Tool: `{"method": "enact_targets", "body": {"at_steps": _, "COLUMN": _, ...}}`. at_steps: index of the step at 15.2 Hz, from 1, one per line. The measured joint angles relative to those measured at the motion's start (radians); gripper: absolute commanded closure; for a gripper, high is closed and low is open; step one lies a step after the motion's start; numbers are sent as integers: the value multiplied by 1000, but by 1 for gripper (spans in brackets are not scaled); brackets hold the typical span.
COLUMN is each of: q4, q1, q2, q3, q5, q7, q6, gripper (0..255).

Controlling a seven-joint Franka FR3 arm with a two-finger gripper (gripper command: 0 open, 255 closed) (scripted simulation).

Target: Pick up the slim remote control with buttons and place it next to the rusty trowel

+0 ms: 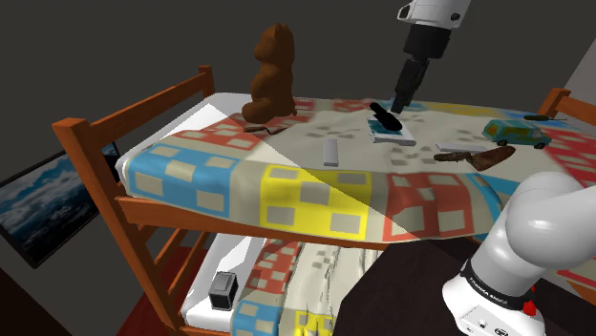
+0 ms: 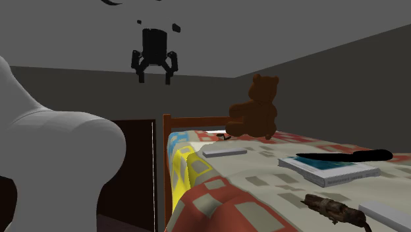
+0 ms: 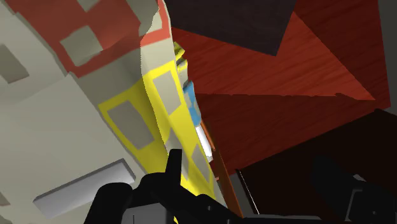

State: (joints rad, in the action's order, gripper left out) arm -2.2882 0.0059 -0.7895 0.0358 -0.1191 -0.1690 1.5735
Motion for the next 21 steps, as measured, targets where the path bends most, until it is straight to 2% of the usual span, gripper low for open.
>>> {"method": "enact_targets", "body": {"at_steps": 3, "q4": -8, "q1": -11, "q2": 28, "q3": 9, "q5": -2, "q7": 26, "q6": 34, "gripper": 0}}
{"method": "enact_targets", "body": {"at_steps": 9, "q4": 5, "q1": -65, "q2": 206, "q3": 40, "q5": 1, "q7": 142, "q6": 188, "gripper": 0}}
{"method": "enact_targets", "body": {"at_steps": 18, "q4": 90, "q1": -143, "q2": 509, "q3": 61, "q5": 32, "q7": 330, "q6": 389, "gripper": 0}}
{"method": "enact_targets", "body": {"at_steps": 21, "q4": 137, "q1": -167, "q2": 605, "q3": 56, "q5": 49, "q7": 390, "q6": 431, "gripper": 0}}
